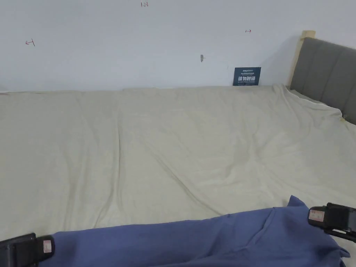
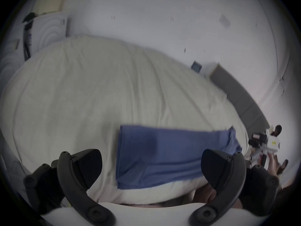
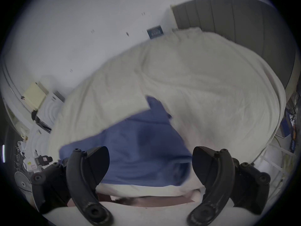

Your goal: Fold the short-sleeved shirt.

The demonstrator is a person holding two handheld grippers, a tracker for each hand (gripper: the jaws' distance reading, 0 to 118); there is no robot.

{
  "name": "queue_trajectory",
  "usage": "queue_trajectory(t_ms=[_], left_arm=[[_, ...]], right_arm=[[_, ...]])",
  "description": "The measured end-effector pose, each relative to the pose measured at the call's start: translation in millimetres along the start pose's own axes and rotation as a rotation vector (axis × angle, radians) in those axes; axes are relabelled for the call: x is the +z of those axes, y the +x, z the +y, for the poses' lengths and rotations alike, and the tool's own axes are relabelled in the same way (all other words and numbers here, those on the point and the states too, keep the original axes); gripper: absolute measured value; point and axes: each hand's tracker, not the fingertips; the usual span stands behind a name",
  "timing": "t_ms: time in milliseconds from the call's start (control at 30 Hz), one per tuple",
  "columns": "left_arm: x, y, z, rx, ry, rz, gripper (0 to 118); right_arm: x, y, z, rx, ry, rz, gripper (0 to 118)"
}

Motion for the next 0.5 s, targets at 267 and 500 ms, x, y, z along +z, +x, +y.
queue_trajectory(t_ms=[267,500], left_arm=[[61.5,68.7,-1.0,-0.182,0.425,0.048,115],[54.4,98.8,-43.4,-0.355,0.529,0.118,0]], right_arm=[[50.9,-95.3,-15.2,0.19,0.419,0.132,101],[44.0,-124.3,-46.0,0.29,0.521,0.107,0]])
